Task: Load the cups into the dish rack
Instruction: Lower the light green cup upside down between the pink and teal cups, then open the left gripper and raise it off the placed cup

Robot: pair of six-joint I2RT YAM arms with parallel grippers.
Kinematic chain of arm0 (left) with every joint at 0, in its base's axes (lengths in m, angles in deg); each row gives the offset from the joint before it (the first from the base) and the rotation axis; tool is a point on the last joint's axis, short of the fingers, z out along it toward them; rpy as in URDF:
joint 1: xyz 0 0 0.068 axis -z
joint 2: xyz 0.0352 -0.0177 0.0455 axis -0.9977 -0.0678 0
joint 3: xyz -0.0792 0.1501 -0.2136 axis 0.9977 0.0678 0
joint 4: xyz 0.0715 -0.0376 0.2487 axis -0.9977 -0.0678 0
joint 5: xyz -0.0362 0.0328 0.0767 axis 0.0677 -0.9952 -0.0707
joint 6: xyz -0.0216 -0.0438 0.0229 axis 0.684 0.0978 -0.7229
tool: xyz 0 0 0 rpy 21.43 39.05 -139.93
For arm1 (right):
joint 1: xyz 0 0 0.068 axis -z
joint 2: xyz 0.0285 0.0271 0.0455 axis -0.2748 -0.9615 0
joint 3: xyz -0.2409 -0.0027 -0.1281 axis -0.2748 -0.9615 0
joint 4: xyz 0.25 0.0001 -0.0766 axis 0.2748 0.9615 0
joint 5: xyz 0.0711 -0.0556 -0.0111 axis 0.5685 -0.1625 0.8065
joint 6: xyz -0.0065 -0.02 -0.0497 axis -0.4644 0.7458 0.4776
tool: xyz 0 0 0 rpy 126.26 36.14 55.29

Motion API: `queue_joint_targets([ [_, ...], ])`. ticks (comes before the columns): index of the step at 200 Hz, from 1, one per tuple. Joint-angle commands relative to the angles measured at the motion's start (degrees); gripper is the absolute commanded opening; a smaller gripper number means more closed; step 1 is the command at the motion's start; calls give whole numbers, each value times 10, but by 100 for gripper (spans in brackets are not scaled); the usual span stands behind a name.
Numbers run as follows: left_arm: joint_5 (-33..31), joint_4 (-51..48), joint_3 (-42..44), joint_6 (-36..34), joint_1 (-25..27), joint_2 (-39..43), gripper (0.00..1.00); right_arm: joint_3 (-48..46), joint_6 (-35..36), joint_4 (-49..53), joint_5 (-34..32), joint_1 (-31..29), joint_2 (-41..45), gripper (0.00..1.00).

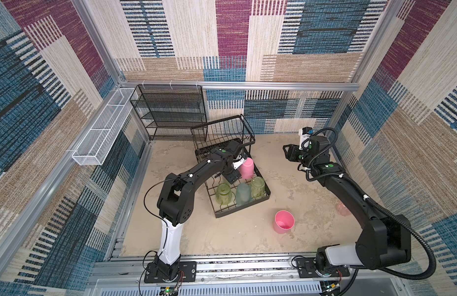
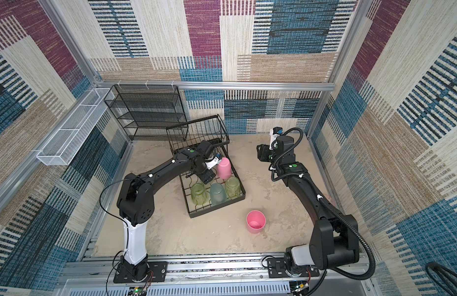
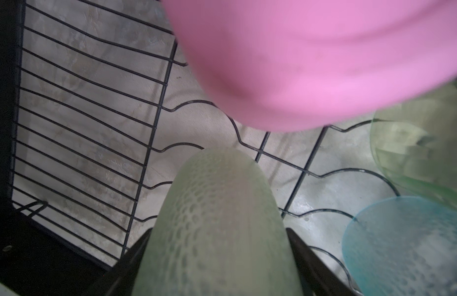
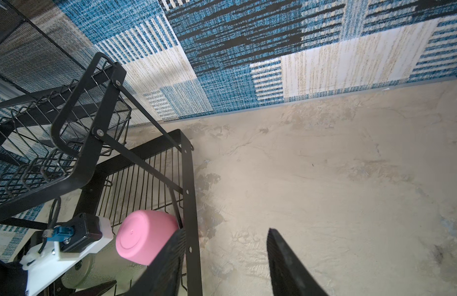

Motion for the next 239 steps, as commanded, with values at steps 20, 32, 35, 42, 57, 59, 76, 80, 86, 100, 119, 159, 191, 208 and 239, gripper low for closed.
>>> queue_joint_targets([
  [20,-1,-20,-7,1,0,-2,80,5,3,-18,8,0,3,54],
  [32,0,-19,-8,2,0,0,81,5,3,-18,9,0,3,54],
  [35,1,-19,-9,2,0,0,81,5,3,-18,9,0,3,55],
  [42,1,-19,-9,3,0,1,81,5,3,-17,9,0,4,55],
  [57,1,-19,-10,4,0,1,81,3,3,-18,9,0,6,55],
  [59,0,-19,-10,4,0,0,81,4,4,-18,8,0,5,55],
  [76,-4,-19,-11,5,0,2,82,2,4,-18,9,0,6,55],
  [80,-5,-20,-11,5,0,2,82,2,4,-18,9,0,7,55],
  [86,-4,-19,-11,5,0,3,82,2,3,-18,9,0,8,55],
  [100,-6,-19,-13,6,0,6,83,2,4,-18,9,0,9,55],
  [119,-6,-20,-15,7,0,10,83,1,3,-18,10,0,10,56],
  [159,-4,-21,-17,10,0,20,84,-1,3,-19,9,0,14,58],
  [191,-1,-24,-22,10,1,26,84,1,2,-19,10,0,16,58],
  [208,0,-24,-23,9,1,29,84,0,2,-19,8,0,17,58],
  [239,1,-24,-22,3,4,33,84,0,2,-18,8,0,19,58],
])
